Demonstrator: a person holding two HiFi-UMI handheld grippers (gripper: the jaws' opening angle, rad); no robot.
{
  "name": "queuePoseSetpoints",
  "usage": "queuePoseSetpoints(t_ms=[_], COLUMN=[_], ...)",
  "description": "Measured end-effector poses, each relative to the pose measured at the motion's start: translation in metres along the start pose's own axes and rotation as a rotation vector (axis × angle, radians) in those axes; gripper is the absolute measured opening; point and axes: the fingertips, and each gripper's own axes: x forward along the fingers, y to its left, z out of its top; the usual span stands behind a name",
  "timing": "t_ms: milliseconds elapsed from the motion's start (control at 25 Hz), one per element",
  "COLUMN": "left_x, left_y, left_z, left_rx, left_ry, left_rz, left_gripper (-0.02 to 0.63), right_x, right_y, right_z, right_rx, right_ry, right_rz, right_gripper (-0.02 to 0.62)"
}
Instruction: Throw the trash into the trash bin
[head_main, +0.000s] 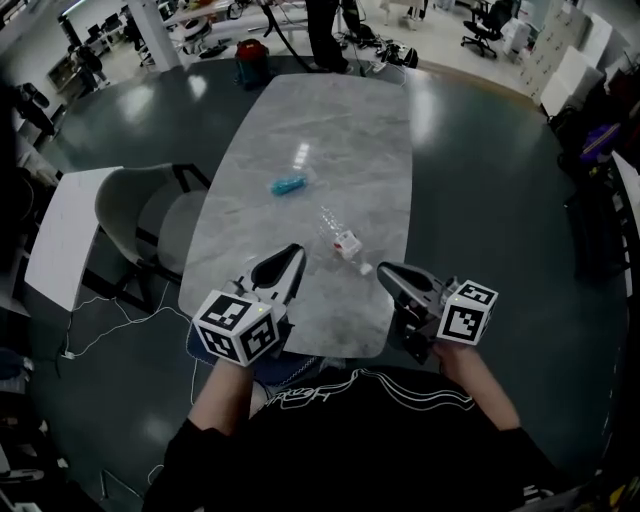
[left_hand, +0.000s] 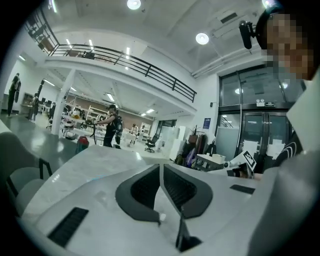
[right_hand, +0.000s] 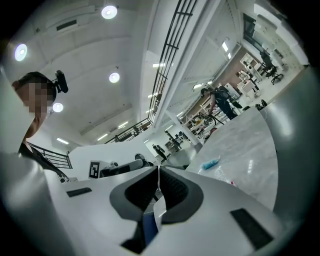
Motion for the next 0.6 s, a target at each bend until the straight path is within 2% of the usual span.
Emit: queuePoseSetpoints(t_ms=[120,280,440,600], left_x=[0.015,0.047,0.082,0.121], left_y=[0.042,0.083,0.126,0.181], left_z=[0.007,0.009,-0.005,-0.035], left_rx=[0.018,0.053,0.130,0.249], left_ry=[0.003,0.044,0.122,0.244], left_rz=[0.019,0.017,0.052,0.125], left_gripper=[0.014,0.112,0.248,0.295], right_x=[0.018,0.027,0.032,0.031], right_y=[-0.019,-0.048,-0.074,-0.097], right_z=[-0.005,-0.012,-0.019,-0.027], right_rx=[0.030,0.099,0.160,0.198], right_ry=[0.004,0.006,0.017,0.036], right_rz=[-0.030,-0.086,-0.137,-0.185], right_gripper=[0.036,0.037,0.037,0.036])
